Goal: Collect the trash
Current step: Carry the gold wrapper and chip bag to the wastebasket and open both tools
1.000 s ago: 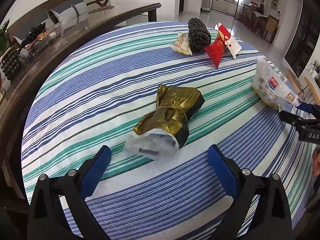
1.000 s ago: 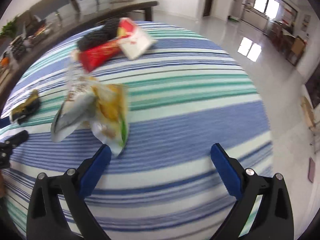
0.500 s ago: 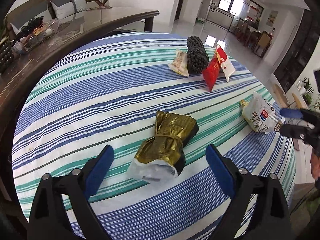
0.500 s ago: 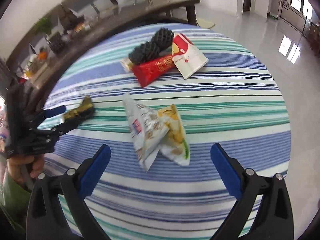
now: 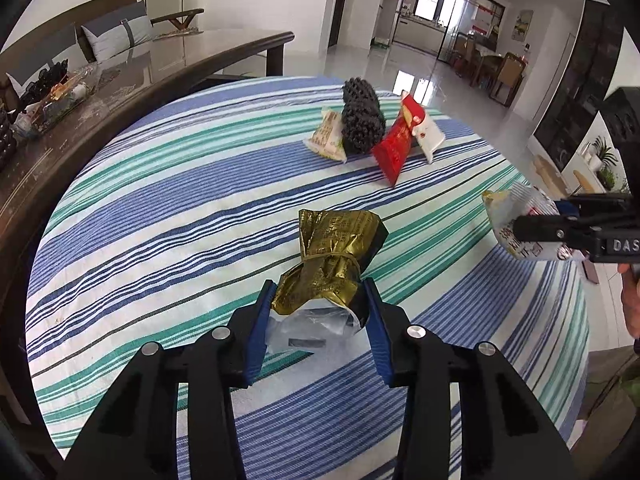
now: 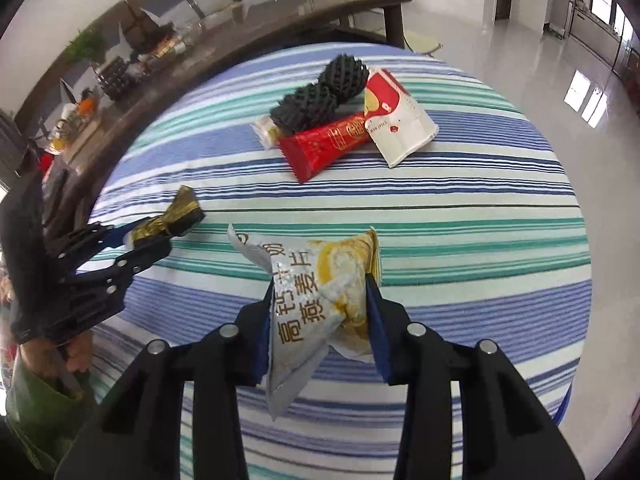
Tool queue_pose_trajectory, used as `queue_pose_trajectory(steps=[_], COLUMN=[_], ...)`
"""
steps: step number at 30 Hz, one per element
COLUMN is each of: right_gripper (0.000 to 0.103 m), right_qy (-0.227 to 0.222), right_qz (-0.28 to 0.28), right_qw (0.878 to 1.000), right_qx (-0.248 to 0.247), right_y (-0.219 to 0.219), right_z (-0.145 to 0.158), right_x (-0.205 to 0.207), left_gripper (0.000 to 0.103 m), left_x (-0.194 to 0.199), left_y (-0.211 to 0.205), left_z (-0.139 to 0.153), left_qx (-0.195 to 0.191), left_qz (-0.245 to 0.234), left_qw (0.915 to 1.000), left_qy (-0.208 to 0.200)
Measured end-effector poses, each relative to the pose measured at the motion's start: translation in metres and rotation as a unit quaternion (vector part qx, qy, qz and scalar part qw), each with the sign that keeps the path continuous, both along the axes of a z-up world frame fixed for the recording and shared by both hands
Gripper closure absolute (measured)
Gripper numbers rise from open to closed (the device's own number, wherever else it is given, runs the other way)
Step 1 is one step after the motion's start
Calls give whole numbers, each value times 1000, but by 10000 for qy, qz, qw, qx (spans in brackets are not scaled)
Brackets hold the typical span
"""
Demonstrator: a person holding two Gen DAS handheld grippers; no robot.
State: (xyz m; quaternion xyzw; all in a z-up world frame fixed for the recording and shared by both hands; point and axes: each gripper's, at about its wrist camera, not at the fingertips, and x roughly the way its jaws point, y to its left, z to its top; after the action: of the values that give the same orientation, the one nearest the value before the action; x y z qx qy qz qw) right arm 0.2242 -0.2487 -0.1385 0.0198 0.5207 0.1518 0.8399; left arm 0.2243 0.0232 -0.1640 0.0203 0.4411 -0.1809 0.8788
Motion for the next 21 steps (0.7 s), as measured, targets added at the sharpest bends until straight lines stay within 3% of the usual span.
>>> queue_pose_trajectory(steps=[10,15,21], right_gripper=[64,64,64], right_qy=[-325,-582,-594], right_qz=[-764,-1502,-2412], right_qw=[9948,9854,9672], right_qx=[584,555,535], right_y=[-81,-158,-245], right_z=[14,28,22], right_x=[-59,-98,-135], left_gripper=[61,61,61], left_x=[-44,-69,-94], left_y=[-45,-98,-193], left_z=[15,32,55], left_qx=[-159,-343,-667], left_qz=[-393,-832,-1615], left_qw=[9991,9959,9846], left_qy=[-54,-104,-7])
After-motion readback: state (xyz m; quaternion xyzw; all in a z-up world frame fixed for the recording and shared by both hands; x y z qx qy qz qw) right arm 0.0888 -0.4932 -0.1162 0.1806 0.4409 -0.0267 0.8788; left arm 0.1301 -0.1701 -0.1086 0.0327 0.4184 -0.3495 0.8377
